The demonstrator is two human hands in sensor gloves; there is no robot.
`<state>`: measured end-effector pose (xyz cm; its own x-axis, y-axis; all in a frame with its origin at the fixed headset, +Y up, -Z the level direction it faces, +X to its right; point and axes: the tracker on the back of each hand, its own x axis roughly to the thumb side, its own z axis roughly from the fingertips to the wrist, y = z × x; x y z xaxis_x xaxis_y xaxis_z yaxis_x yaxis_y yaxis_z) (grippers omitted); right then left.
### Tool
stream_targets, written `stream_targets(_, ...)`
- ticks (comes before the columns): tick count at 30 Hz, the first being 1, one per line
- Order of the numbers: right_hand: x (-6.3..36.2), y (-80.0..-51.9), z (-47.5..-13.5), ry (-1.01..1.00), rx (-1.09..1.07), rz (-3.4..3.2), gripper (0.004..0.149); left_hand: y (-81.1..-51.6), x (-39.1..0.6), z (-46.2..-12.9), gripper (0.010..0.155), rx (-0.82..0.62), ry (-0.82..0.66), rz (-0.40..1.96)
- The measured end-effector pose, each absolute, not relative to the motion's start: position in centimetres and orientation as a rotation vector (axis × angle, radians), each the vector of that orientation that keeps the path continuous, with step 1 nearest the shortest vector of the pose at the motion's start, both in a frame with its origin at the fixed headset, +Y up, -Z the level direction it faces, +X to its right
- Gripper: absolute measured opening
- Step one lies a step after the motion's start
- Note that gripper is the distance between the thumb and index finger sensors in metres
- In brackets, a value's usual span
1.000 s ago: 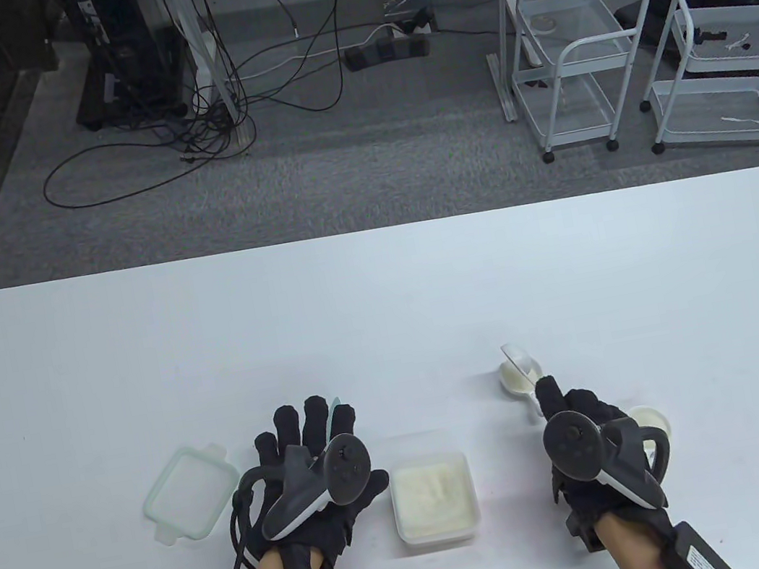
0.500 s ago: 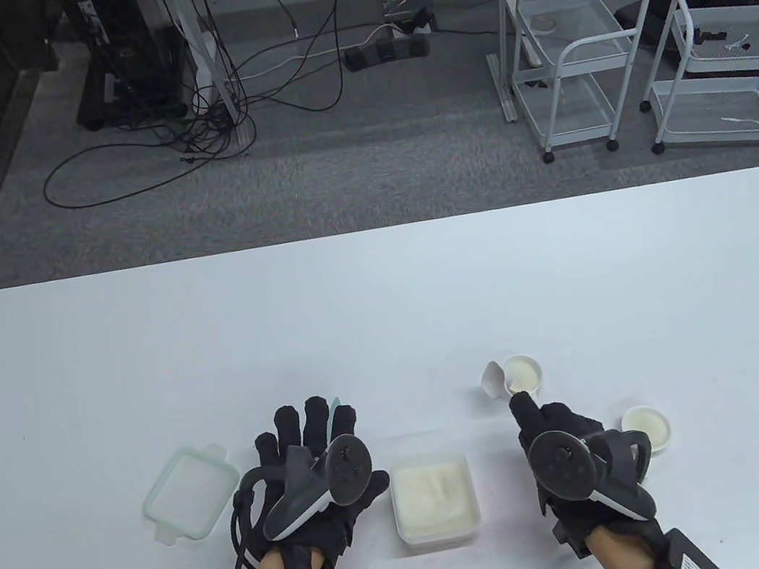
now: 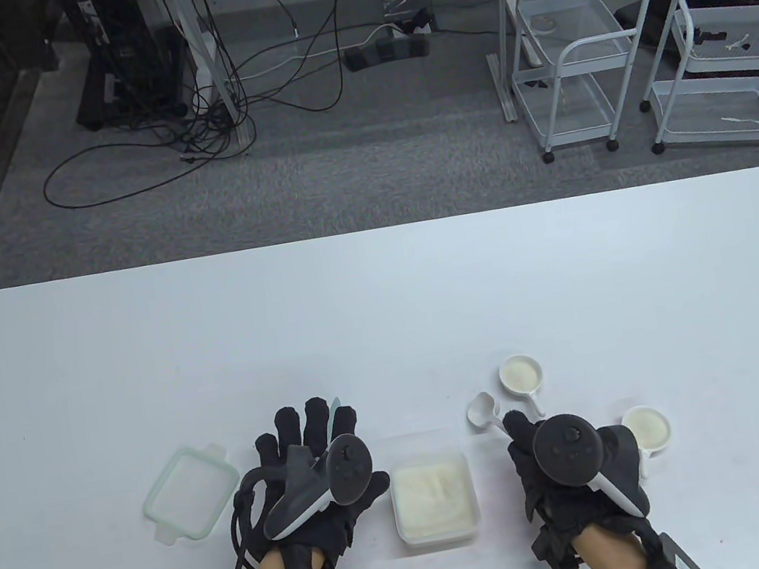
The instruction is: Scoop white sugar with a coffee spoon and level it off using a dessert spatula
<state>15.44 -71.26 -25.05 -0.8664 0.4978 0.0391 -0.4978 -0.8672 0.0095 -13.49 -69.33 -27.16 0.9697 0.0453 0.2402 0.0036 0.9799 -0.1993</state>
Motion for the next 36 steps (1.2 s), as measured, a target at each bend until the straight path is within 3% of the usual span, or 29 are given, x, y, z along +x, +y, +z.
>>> stream_targets(36,10.6,-74.2,-23.2,0.07,0.11,3.417,0.049,-69.5,-13.6,-27.3,0.099,-0.208,-0.247,0.04)
